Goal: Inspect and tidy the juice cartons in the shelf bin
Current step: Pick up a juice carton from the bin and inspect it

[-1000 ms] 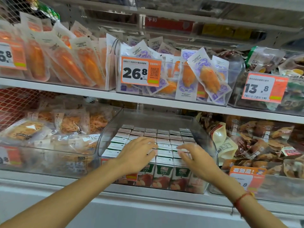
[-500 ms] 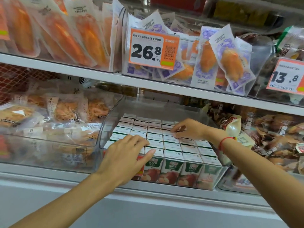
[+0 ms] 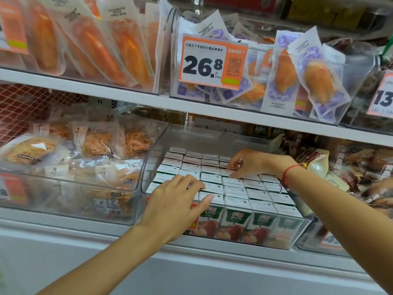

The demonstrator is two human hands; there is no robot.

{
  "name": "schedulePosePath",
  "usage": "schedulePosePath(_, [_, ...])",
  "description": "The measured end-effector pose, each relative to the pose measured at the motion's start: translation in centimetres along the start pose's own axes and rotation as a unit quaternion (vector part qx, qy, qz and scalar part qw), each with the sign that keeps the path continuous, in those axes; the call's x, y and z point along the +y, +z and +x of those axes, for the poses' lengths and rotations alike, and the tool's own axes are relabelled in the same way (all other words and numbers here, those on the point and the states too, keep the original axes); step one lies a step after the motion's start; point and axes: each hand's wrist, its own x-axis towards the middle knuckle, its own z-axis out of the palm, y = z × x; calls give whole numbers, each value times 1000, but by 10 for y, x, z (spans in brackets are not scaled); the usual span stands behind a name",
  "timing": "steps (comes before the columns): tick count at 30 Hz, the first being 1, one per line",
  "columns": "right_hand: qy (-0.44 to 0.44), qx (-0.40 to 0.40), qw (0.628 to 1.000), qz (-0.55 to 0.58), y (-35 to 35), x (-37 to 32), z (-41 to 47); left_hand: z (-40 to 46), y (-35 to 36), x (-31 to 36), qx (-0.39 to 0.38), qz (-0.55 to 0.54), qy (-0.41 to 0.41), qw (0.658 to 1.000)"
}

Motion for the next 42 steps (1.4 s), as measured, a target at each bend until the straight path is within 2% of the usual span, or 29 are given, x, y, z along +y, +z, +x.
schedulePosePath(4, [0, -3, 1000, -2, 1, 1, -4, 0, 2, -1, 5, 0, 1, 1000])
schedulePosePath(7, [-11, 40, 998, 41, -6, 2, -19, 1, 2, -1, 1, -4, 0, 1000])
schedulePosePath(13, [-61, 215, 973, 59, -6, -9, -68, 2, -1, 1, 3, 7, 1, 1000])
schedulePosePath(16, [-119, 334, 934, 53, 1, -28, -95, 0, -3, 1, -14, 12, -3, 1000])
schedulePosePath(19, [-150, 405, 893, 130, 3, -54, -123, 2, -9, 0, -46, -13, -1, 999])
schedulePosePath(22, [-152, 381, 870, 274, 10, -83, -148, 2, -25, 4, -81, -38, -1, 996])
schedulePosePath(25, [-139, 339, 842, 396, 28, -107, -164, -9, -46, 15, -25, -75, -62, 995])
schedulePosePath(26, [-125, 331, 833, 426, 36, -113, -168, -15, -52, 20, -16, -145, -114, 983])
schedulePosePath(27, [-106, 323, 824, 454, 43, -118, -171, -22, -58, 26, -23, -248, -171, 953])
schedulePosePath(29, [-72, 296, 801, 516, 54, -124, -176, -37, -68, 39, -57, -438, -236, 865])
schedulePosePath(30, [-63, 278, 784, 552, 57, -127, -178, -46, -70, 44, -73, -477, -227, 846])
schedulePosePath(33, [-47, 238, 738, 629, 66, -131, -180, -67, -66, 51, -94, -512, -203, 830])
schedulePosePath(36, [-10, 193, 734, 651, 69, -130, -177, -77, -62, 48, -104, -554, -225, 795])
schedulePosePath(39, [21, 111, 743, 660, 69, -125, -175, -82, -58, 45, -100, -569, -259, 774])
schedulePosePath(42, [13, 69, 775, 628, 74, -121, -175, -84, -52, 42, -101, -552, -268, 783])
